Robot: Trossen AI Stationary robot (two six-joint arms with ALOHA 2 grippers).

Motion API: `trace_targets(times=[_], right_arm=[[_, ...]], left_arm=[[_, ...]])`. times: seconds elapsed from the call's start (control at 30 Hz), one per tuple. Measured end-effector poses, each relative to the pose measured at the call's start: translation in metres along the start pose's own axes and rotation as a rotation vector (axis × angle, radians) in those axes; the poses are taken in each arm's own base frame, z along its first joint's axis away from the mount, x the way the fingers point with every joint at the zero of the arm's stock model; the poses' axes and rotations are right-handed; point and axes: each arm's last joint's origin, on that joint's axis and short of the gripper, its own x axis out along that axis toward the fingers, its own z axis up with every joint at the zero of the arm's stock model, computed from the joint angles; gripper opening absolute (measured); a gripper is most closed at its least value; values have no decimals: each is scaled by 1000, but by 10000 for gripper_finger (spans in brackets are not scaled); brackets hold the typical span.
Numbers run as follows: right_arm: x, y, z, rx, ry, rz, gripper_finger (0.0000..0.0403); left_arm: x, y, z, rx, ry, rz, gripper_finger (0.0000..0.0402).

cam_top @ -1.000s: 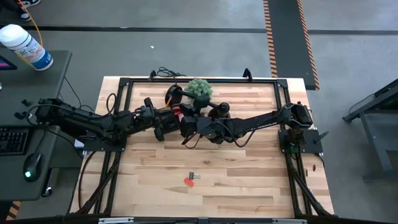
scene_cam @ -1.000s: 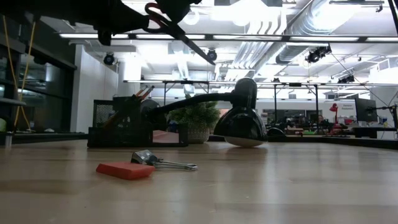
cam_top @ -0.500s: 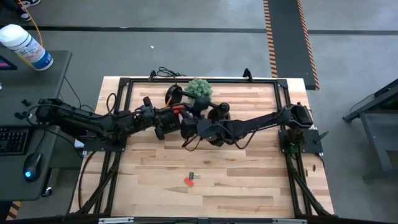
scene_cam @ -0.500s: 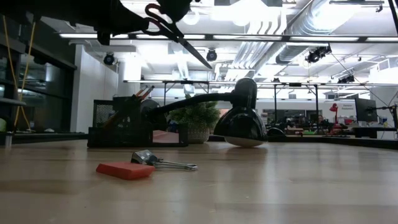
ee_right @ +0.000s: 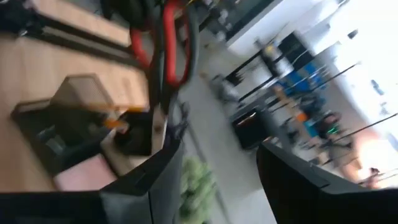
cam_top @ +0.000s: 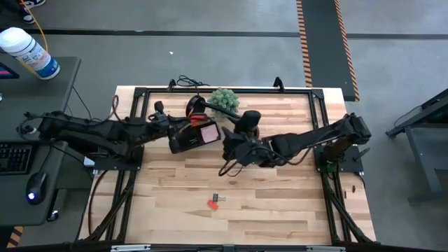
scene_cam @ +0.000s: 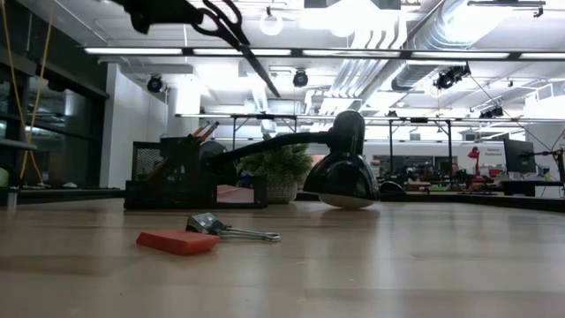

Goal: Pick and place office supplies into organizer
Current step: Put the black scissors into the black desk organizer

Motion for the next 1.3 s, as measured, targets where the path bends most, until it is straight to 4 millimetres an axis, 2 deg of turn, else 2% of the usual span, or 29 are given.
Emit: trace_targets(times=[0.27, 0.43, 0.6, 0.93, 1.3], right_arm=[[3, 3, -24, -1, 138, 52, 176], [5, 2, -28, 22, 167, 41, 160], [5, 2, -29, 31, 175, 49, 146], [8, 0, -30, 65, 184, 43, 142], [9, 0, -31, 69, 186, 40, 138]], left_arm=[[-26, 21, 31, 58, 260, 65, 4], [-38, 31, 37, 48, 347, 135, 5], [-45, 36, 30, 49, 439, 188, 5], [-35, 28, 13, 66, 625, 216, 5], [-22, 20, 9, 153, 651, 269, 5]])
